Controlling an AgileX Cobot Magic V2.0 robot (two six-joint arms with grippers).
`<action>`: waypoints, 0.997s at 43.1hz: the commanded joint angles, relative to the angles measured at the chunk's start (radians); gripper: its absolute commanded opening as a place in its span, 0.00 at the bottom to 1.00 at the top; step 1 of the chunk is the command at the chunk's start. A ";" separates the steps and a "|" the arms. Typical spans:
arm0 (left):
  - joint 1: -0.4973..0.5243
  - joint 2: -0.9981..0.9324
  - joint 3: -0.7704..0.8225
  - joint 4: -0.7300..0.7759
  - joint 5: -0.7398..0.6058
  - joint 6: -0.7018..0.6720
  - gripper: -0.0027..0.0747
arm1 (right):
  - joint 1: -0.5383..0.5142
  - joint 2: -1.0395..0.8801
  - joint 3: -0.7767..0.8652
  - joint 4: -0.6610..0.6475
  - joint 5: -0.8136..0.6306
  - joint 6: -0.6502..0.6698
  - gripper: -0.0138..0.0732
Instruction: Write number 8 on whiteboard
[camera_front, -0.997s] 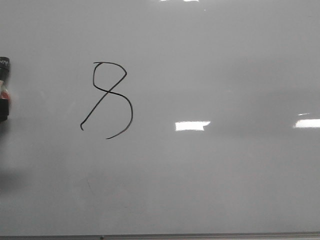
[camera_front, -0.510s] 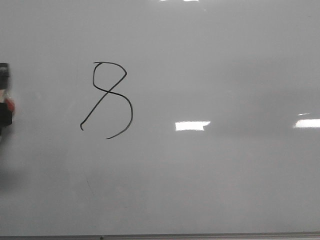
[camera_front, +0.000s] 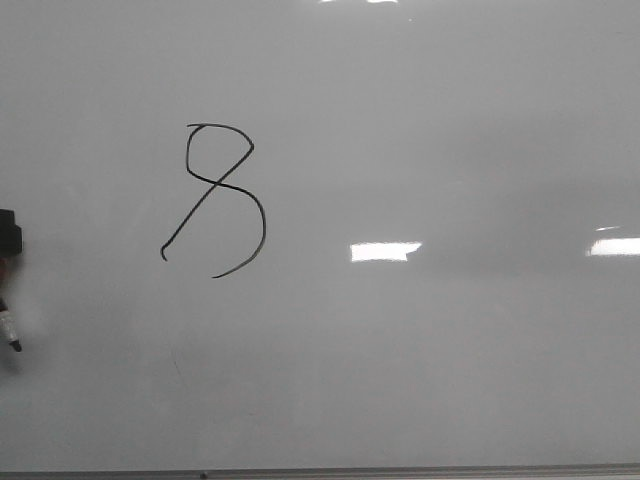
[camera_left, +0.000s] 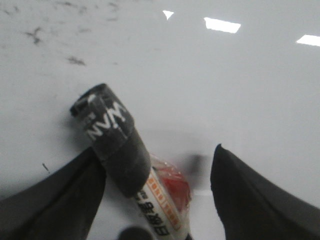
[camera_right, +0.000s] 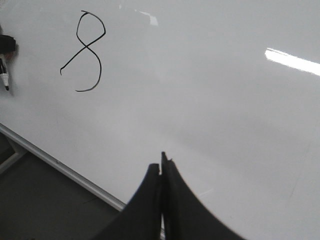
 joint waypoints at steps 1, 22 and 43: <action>0.020 -0.102 0.015 -0.017 -0.072 -0.001 0.62 | -0.004 0.000 -0.026 0.023 -0.052 -0.001 0.08; 0.048 -0.755 0.089 0.071 0.350 0.114 0.34 | -0.004 0.000 -0.026 0.023 -0.051 -0.001 0.08; 0.048 -1.301 0.046 0.074 0.799 0.114 0.01 | -0.004 -0.251 0.101 0.099 -0.222 -0.001 0.08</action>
